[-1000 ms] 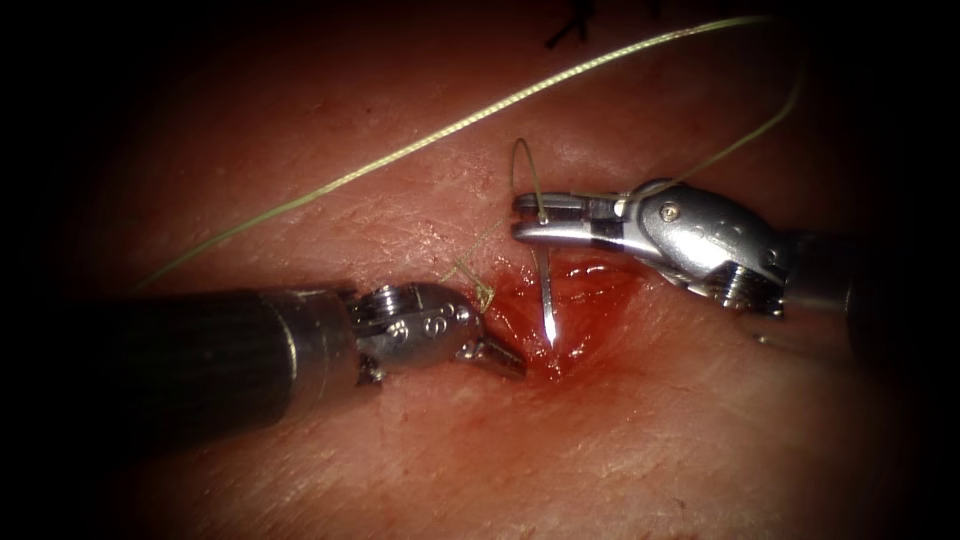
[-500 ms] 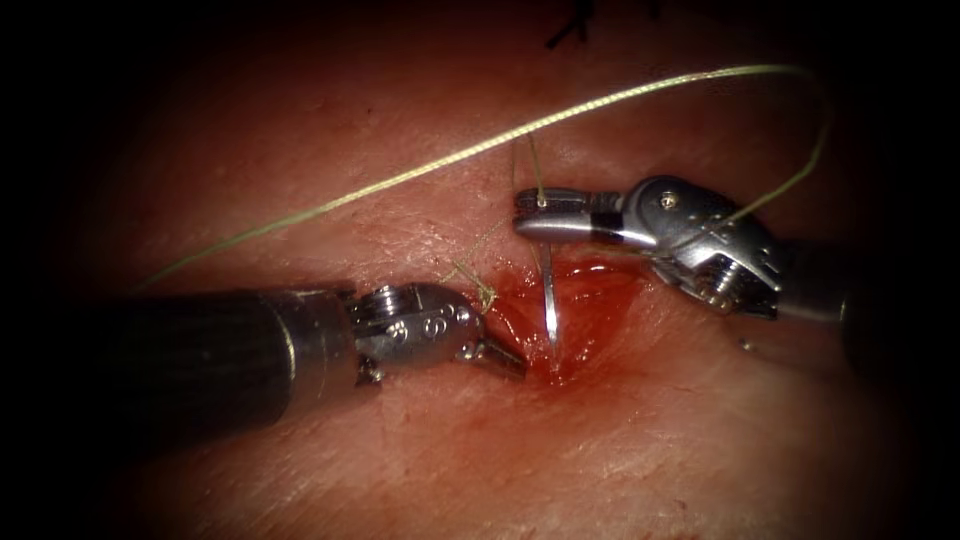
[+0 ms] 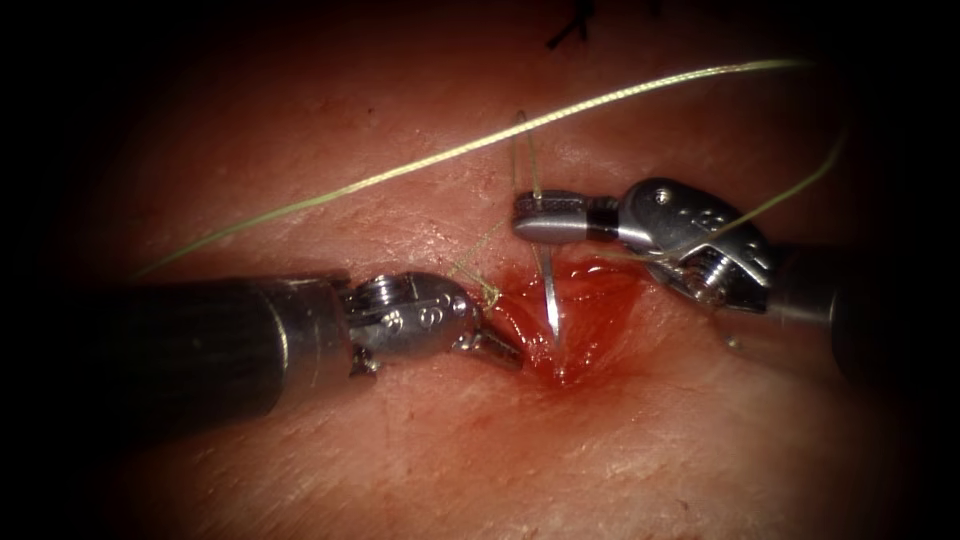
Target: Wound Closure
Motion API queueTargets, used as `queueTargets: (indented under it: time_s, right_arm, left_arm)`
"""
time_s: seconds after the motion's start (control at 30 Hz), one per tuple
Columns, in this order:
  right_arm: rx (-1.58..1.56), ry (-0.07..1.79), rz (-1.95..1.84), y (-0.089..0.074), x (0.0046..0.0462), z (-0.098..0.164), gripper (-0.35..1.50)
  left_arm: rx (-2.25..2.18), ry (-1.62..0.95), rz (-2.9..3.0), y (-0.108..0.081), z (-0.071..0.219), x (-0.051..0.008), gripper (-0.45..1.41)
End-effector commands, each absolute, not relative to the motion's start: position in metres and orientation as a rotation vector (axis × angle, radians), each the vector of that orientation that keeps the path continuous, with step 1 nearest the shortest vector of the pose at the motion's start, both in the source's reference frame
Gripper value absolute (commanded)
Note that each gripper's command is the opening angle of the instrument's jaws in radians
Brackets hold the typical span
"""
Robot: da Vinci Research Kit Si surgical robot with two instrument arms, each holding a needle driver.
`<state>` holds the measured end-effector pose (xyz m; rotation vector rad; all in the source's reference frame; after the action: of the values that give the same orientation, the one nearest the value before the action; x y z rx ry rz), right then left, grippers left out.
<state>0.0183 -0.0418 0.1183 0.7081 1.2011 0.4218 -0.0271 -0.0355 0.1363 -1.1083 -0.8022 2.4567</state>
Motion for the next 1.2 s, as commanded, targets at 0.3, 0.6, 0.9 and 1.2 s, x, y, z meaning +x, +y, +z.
queueTargets:
  time_s: [0.3, 0.6, 0.9, 1.2]
  right_arm:
    - [0.786, 1.171, 0.535, -0.0401, 0.0187, 0.1197, -0.35]
    - [0.892, 1.141, 0.656, -0.0390, 0.0184, 0.1207, -0.35]
    - [0.995, 1.072, 0.737, -0.0407, 0.0183, 0.1219, -0.35]
    - [1.061, 1.041, 0.808, -0.0402, 0.0181, 0.1216, -0.35]
  left_arm:
    - [-1.108, -0.788, 2.445, -0.0350, 0.1365, -0.0280, -0.30]
    - [-1.107, -0.788, 2.444, -0.0352, 0.1363, -0.0280, -0.33]
    - [-1.112, -0.789, 2.442, -0.0350, 0.1363, -0.0279, -0.33]
    - [-1.112, -0.790, 2.442, -0.0350, 0.1363, -0.0278, -0.32]
